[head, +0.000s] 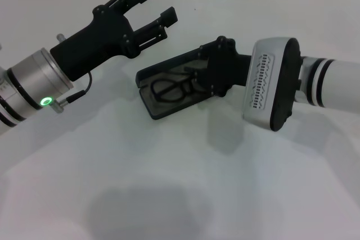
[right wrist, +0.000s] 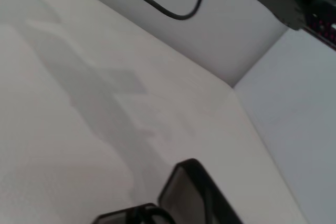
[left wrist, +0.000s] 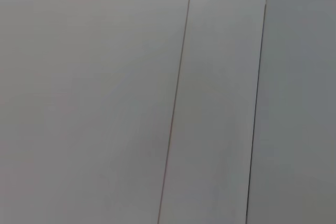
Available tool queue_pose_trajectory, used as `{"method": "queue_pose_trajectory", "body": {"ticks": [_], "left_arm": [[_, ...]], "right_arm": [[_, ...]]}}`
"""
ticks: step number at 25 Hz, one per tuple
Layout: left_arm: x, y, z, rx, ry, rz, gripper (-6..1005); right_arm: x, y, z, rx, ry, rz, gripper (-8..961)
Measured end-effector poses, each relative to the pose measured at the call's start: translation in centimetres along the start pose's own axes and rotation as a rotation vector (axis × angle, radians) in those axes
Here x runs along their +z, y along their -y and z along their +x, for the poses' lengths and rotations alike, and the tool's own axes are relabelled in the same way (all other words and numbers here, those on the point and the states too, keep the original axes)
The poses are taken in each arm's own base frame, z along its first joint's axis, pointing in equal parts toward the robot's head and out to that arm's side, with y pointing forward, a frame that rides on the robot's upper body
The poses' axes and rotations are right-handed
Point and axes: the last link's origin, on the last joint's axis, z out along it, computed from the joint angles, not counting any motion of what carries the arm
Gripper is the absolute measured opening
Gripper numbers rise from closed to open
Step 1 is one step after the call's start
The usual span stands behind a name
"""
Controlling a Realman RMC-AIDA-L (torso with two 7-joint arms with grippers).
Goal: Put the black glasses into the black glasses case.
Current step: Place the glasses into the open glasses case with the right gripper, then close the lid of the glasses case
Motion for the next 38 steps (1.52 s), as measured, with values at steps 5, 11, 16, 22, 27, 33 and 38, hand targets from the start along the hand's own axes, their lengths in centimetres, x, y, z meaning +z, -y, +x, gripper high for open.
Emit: {"method": "queue_pose_trajectory", "body": {"ticks": [5,11,16,22,27,33,38], "left_arm": [[0.0,0.0,0.0,0.000,0.000,0.001,830],[-0.1,0.0,0.0,0.000,0.001,0.002,829],[-0.2,0.0,0.0,0.000,0.002,0.004,829],[-1.0,0.9,-0.6,-0.014,0.052,0.061,829],[0.6,2.7,-1.4,-0.072,0.183,0.122,829],[4.1,4.2,-2.5,-0.067,0.383,0.149,829],[5.9,4.3,-3.6,-0.039,0.494,0.158,830]], "right_arm": [[0.0,-1.0,-0.1,-0.011,0.004,-0.026,243],[-0.4,-1.3,-0.1,-0.004,0.005,-0.014,250],[-1.9,-0.6,-0.6,0.010,0.048,0.037,255],[-5.9,0.9,0.7,0.159,0.169,0.028,261],[-11.2,0.3,3.9,0.330,0.203,-0.206,266],[-13.9,0.0,6.0,0.453,0.213,-0.260,273],[-13.5,-1.4,6.4,0.461,0.177,-0.289,278]]}}
